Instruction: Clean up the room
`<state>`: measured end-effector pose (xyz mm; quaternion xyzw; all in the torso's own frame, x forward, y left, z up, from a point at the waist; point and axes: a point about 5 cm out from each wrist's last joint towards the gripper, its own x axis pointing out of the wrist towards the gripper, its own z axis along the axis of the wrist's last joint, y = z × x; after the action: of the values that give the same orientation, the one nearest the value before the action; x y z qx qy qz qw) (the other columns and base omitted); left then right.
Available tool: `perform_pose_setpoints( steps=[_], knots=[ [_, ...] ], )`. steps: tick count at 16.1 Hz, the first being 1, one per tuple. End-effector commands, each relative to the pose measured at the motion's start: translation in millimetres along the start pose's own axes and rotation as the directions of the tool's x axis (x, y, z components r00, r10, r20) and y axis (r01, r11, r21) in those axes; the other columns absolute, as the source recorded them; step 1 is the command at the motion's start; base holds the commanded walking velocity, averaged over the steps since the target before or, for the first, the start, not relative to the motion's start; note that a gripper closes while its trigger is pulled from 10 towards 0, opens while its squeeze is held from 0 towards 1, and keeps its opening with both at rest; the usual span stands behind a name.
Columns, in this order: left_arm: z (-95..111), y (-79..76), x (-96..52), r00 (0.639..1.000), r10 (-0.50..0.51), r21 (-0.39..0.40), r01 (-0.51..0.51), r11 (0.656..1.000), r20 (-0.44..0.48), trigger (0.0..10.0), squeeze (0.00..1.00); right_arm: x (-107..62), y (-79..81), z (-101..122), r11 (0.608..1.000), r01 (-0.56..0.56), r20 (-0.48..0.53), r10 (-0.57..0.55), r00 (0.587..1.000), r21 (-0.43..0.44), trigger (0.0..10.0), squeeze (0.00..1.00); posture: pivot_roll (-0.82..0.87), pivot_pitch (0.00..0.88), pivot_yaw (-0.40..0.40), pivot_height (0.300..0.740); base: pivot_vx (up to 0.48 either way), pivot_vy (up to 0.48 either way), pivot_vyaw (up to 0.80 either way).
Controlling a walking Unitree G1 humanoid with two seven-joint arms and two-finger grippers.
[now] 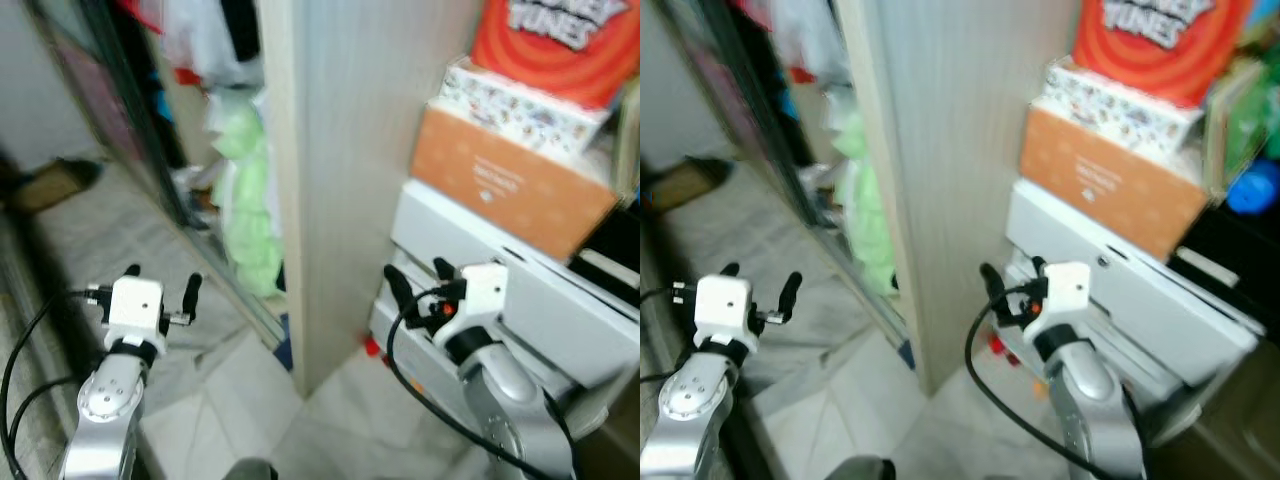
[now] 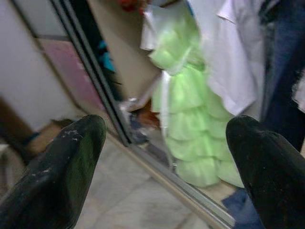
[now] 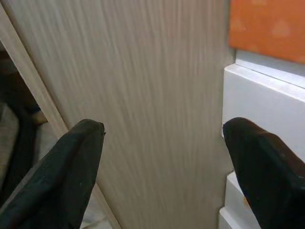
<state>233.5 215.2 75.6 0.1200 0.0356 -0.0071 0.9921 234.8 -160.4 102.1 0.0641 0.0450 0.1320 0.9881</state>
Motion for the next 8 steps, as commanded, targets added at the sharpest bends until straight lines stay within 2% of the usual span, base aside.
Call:
perform_pose_setpoints(
  steps=[1, 4, 7, 8],
  knots=[
    [2, 2.7, -0.7, 1.000, 0.010, 0.011, -0.010, 1.000, 0.007, 10.0, 0.00, -0.9, -4.8, 1, 1.000, 0.024, 0.006, -0.024, 1.000, -0.008, 10.0, 0.00, -0.06, 0.027, -0.001, 0.740, 0.000, 0.000, 0.80],
    [-3, 8.9, -15.0, 0.999, 0.036, 0.022, -0.036, 0.999, -0.012, 10.0, 0.00, -17.3, -10.9, 0, 0.996, 0.087, -0.002, -0.087, 0.996, -0.002, 10.0, 0.00, -0.05, 0.027, -0.005, 0.740, 0.000, 0.000, 0.80],
    [-10, 9.7, -30.4, 0.998, 0.045, 0.025, -0.044, 0.999, -0.043, 10.0, 0.00, -44.9, -13.7, -12, 0.992, 0.122, -0.063, -0.122, 0.990, -0.008, 10.0, 0.00, -0.06, 0.029, -0.002, 0.740, 0.000, 0.000, 0.80],
    [-12, 8.7, -32.9, 0.998, 0.030, 0.028, -0.028, 0.999, -0.047, 10.0, 0.00, -46.4, -14.8, -14, 0.992, 0.127, -0.068, -0.127, 0.990, -0.008, 10.0, 0.00, -0.06, 0.030, 0.003, 0.740, 0.000, 0.000, 0.80]
  ],
)
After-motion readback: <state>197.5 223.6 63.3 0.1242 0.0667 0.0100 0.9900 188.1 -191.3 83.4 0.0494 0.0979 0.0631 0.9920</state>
